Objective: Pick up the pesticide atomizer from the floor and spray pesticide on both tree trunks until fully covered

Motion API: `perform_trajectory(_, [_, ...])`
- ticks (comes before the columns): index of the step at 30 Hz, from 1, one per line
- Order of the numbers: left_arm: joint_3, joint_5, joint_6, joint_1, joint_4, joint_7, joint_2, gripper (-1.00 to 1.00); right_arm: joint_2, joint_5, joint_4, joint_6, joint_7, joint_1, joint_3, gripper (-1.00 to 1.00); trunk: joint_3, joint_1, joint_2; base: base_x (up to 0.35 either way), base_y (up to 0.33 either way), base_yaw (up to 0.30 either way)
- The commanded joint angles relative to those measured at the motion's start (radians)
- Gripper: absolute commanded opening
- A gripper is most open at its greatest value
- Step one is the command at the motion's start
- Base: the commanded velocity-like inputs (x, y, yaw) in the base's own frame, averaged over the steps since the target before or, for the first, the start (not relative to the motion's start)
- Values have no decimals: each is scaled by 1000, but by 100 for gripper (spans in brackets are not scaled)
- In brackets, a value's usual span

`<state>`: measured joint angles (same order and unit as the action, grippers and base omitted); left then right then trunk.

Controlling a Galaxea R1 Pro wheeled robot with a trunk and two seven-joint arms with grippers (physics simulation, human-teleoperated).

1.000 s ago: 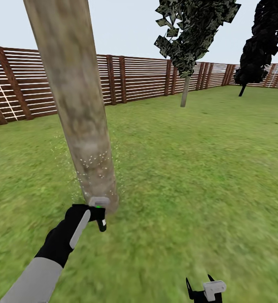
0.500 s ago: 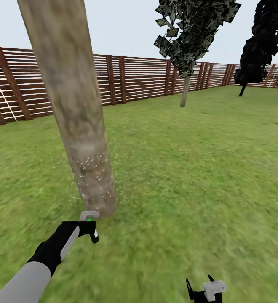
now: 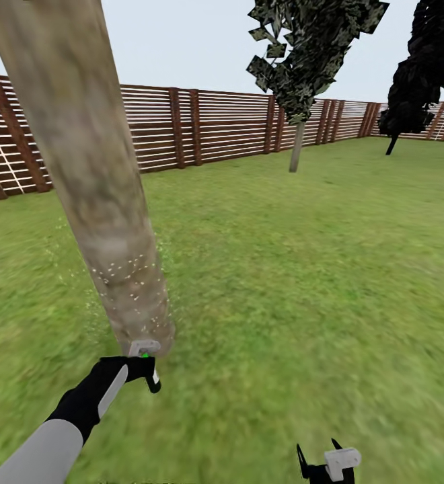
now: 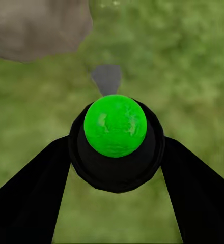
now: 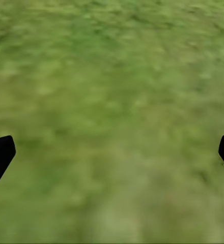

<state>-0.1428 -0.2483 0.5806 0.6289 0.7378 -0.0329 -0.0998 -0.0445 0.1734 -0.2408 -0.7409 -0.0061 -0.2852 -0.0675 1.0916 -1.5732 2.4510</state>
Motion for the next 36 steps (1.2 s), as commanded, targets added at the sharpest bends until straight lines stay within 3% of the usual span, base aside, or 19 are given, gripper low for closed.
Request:
perform_trajectory(1, [0, 0, 1, 0, 0, -1, 0, -100, 0, 0, 0, 0, 0, 0, 0, 100, 0, 0, 0, 3, -276, 262])
perform_trajectory(9, [0, 0, -1, -1, 0, -3, 2, -100, 0, 0, 0, 0, 0, 0, -1, 100, 0, 0, 0, -224, -131, 172])
perform_trajectory(12, [-3, 11, -3, -3, -3, -121, -8, -100, 0, 0, 0, 0, -1, 0, -2, 100, 0, 0, 0, -171, -1, 3])
perform_trajectory(13, [-5, 34, -4, -4, -19, -198, -16, -100, 0, 0, 0, 1, -1, 0, -2, 100, 0, 0, 0, -28, 0, 0])
perform_trajectory(15, [-7, 93, -4, -4, -30, -237, -23, -100, 0, 0, 0, 0, -1, 0, -2, 100, 0, 0, 0, -159, 45, 0])
perform_trajectory(19, [-7, 107, -4, -4, -32, -243, -23, -100, 0, 0, 0, 1, -1, 0, -2, 100, 0, 0, 0, -291, 122, -28])
perform_trajectory(28, [-9, 115, -17, -6, -44, -244, -22, -100, 0, 0, 0, 2, -1, 0, -2, 100, 0, 0, 0, -152, 67, -282])
perform_trajectory(30, [-26, 164, -143, -30, -80, -277, -23, -100, 0, 0, 0, 2, -2, 0, -2, 100, 0, 0, 0, -2, 1, -253])
perform_trajectory(32, [-81, 281, -278, -44, -129, -412, -24, -100, 0, 0, 0, 1, -2, 0, -2, 100, 0, 0, 0, 0, 0, -60])
perform_trajectory(33, [-90, 336, -357, -47, -171, -462, -24, -100, 1, 0, 0, 1, -3, 0, -1, 100, 0, 0, 0, 0, 0, -11])
perform_trajectory(34, [-90, 365, -446, -47, -250, -486, -28, -100, 0, -1, -1, 2, -3, 0, -3, 100, 0, 0, 0, 0, 0, 0])
perform_trajectory(35, [-93, 370, -454, -48, -262, -535, -85, -100, 0, -1, 0, 2, -2, 0, -2, 100, 0, 0, 0, 0, 0, 0])
perform_trajectory(36, [-94, 372, -458, -48, -263, -558, -102, -100, 0, -1, 0, 3, -2, 0, -2, 100, 0, 0, 0, 0, 0, 0])
